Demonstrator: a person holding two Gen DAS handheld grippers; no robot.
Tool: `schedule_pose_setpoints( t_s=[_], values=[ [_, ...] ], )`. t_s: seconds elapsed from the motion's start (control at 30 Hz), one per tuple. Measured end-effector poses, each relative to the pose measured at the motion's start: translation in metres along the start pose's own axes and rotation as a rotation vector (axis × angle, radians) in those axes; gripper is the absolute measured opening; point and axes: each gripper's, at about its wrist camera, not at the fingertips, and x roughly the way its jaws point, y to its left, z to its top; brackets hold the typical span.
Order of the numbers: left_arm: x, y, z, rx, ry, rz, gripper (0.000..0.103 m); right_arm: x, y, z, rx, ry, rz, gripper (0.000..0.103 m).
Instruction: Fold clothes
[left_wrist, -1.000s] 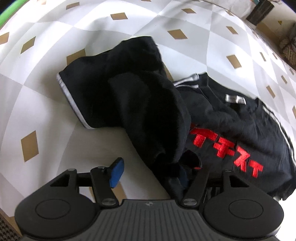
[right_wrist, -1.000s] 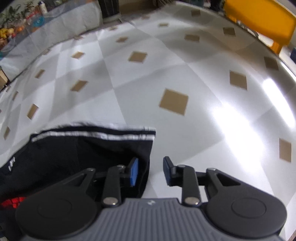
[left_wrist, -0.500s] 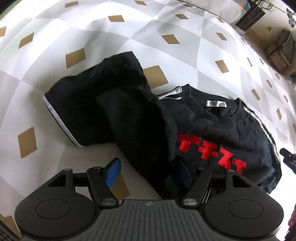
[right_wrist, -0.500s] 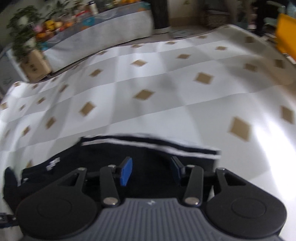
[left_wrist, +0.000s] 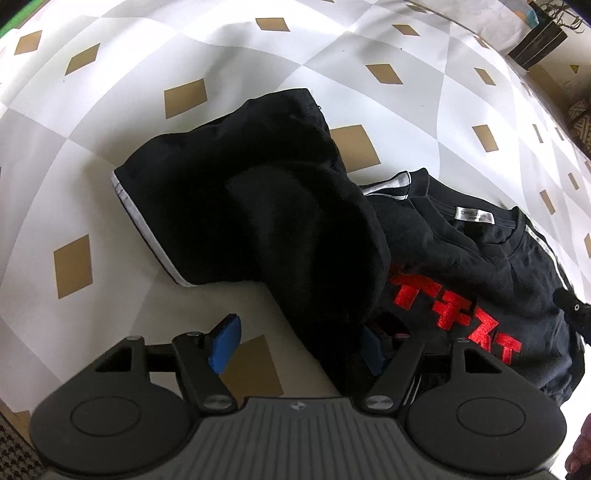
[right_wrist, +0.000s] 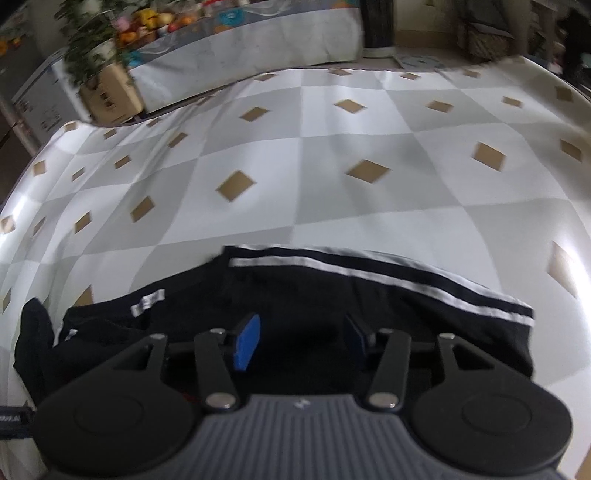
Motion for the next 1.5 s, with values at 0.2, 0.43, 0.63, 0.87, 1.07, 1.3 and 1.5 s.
schedule_pose_setpoints(
  t_s=[0.2,0.43,0.63,0.87,1.07,1.3,1.5],
  values=[
    [0.003,-0.007,0.002,0.013,-0.008,0.033,0.069,0.015,0.025,-0.001,-0.093,-0.016,0.008,0.050],
    [0.005,-0.017,0.005,0.033,-0.022,0.033,0.069,0.037,0.037,-0.004,-0.186,-0.019,-0.082,0.050],
    [0.003,-0.037,0.012,0.043,-0.057,0.000,0.069,0.041,0.015,0.003,-0.111,-0.071,-0.147,0.051],
    [0.002,-0.055,0.009,0.108,-0.070,-0.005,0.070,0.043,-0.031,0.019,0.071,-0.120,-0.306,0.051],
    [0.003,-0.060,0.007,0.119,-0.064,-0.029,0.070,0.037,-0.051,0.024,0.163,-0.112,-0.325,0.052],
    [-0.003,-0.068,0.005,0.139,-0.077,-0.065,0.070,0.022,-0.054,0.025,0.166,-0.035,-0.162,0.054],
    [-0.009,-0.082,-0.005,0.174,-0.065,-0.111,0.070,-0.009,-0.058,0.017,0.167,0.008,-0.125,0.055]
  ],
)
